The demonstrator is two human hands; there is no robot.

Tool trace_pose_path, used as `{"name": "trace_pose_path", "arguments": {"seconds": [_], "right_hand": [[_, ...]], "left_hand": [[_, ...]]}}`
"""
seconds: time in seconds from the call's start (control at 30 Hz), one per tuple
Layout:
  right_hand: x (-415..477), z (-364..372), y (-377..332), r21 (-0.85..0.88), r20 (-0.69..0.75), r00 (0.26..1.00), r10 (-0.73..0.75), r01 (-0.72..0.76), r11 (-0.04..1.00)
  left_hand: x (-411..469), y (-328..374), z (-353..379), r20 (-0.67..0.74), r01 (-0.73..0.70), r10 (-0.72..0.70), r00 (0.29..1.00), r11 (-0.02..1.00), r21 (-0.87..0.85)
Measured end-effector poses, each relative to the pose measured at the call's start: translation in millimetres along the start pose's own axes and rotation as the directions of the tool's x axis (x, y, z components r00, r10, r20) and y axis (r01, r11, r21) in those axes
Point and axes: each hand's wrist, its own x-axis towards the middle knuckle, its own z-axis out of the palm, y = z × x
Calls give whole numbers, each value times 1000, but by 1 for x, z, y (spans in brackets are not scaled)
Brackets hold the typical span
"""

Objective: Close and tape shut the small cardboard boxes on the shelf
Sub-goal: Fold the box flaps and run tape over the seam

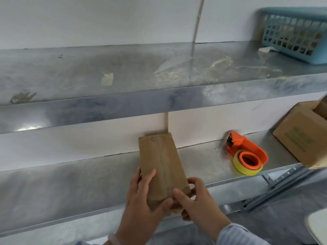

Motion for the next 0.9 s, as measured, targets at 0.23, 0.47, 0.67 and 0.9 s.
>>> {"name": "trace_pose_path", "arguments": {"seconds": [0.23,0.47,0.67,0.9], "right_hand": [[19,-46,10,-166,11,994,-104,105,981],[75,-190,48,-241,-622,763,-174,25,970],[116,-238,75,-175,-585,807,80,-222,959],[137,-229,97,143,-338,878,340,-309,940]], "left_hand": [[8,-1,-17,-25,-34,35,999,999,39],[21,27,-10,-80,13,6,997,970,242],[40,65,3,-119,86,-46,992,928,364],[49,86,15,-252,-22,179,951,853,521]]}}
